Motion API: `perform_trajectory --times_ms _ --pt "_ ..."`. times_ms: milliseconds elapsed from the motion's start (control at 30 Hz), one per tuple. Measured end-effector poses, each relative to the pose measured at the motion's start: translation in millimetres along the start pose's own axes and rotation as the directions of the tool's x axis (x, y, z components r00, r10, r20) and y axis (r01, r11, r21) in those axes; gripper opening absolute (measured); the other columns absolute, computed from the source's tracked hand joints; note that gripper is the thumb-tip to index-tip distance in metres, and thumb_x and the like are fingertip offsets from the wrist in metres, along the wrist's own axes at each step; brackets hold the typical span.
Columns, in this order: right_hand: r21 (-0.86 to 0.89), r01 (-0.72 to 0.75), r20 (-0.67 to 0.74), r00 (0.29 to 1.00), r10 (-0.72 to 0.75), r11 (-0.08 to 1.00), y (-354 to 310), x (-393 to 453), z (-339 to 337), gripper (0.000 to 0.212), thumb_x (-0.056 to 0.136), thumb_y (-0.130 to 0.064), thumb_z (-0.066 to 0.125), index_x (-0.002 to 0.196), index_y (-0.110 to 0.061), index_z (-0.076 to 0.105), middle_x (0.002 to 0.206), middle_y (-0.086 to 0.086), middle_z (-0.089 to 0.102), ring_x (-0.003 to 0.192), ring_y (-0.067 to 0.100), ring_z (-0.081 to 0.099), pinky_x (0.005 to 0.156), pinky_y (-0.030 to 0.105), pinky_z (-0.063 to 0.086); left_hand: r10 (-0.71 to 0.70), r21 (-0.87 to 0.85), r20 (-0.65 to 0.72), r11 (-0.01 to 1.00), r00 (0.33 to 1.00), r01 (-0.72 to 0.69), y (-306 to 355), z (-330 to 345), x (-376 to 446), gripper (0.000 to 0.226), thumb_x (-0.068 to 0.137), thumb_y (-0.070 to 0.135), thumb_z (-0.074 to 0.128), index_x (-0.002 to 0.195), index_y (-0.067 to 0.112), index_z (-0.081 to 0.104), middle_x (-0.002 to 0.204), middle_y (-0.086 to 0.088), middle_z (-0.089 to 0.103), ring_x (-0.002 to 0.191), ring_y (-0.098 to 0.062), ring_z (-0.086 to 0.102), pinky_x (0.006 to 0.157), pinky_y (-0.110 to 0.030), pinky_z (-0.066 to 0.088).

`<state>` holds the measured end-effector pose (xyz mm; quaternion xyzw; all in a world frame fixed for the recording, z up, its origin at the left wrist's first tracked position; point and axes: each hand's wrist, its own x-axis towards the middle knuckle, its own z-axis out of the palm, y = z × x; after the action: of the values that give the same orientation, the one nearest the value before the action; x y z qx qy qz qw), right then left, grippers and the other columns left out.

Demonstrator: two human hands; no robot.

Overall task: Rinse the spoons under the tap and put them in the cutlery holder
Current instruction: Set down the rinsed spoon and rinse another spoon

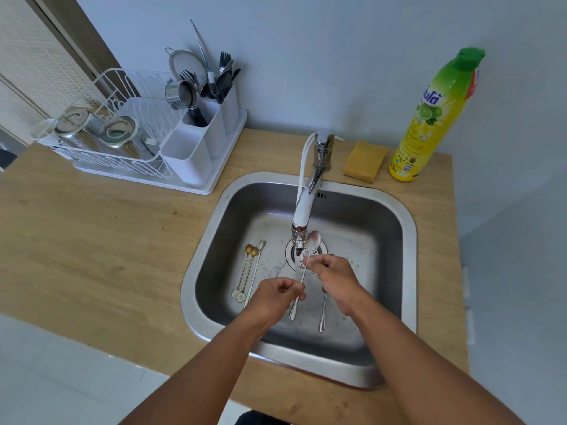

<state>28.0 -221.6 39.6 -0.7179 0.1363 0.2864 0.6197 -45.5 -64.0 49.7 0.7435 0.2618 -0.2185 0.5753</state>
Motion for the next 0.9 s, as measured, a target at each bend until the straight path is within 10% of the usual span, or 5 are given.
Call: perform_trajectory --times_ms 333,600,733,900 --pt "0.002 0.019 0.016 1.0 -0.019 1.0 4.9 -2.2 5.7 0.012 0.095 -0.033 0.07 0.091 -0.028 0.081 0.088 -0.02 0.077 0.077 0.0 0.062 0.069 0.023 0.043 -0.152 0.0 0.135 0.988 0.979 0.153 19.0 -12.1 -3.5 0.02 0.101 0.033 0.063 0.102 0.026 0.081 0.093 0.016 0.08 0.079 -0.009 0.057 0.063 -0.021 0.042" --pt "0.019 0.004 0.123 0.992 -0.006 1.0 3.7 -2.6 9.5 0.014 0.099 -0.027 0.067 0.096 -0.023 0.081 0.079 -0.027 0.074 0.07 -0.018 0.062 0.072 0.022 0.042 -0.302 -0.257 0.275 0.892 0.913 0.372 17.2 -17.7 1.2 0.032 0.083 0.055 0.078 0.101 0.03 0.085 0.095 0.012 0.076 0.097 -0.019 0.054 0.087 -0.036 0.044" --pt "0.002 0.038 0.121 0.992 -0.038 0.999 -1.1 0.3 14.9 0.016 0.094 -0.036 0.074 0.101 -0.023 0.08 0.105 -0.017 0.074 0.103 -0.001 0.065 0.087 0.022 0.046 -0.321 -0.277 0.144 0.895 0.936 0.349 21.6 -19.5 4.7 0.044 0.074 0.056 0.085 0.107 0.028 0.083 0.116 0.005 0.076 0.114 -0.023 0.057 0.108 -0.05 0.044" --pt "-0.036 0.059 0.045 0.997 -0.057 0.998 -0.4 3.4 17.6 0.016 0.097 -0.025 0.071 0.083 -0.03 0.078 0.092 -0.022 0.075 0.098 -0.002 0.067 0.083 0.02 0.047 -0.238 -0.133 0.002 0.963 0.971 0.236 26.7 -18.8 6.1 0.023 0.083 0.053 0.08 0.093 0.033 0.084 0.095 0.016 0.079 0.095 -0.017 0.062 0.076 -0.036 0.047"
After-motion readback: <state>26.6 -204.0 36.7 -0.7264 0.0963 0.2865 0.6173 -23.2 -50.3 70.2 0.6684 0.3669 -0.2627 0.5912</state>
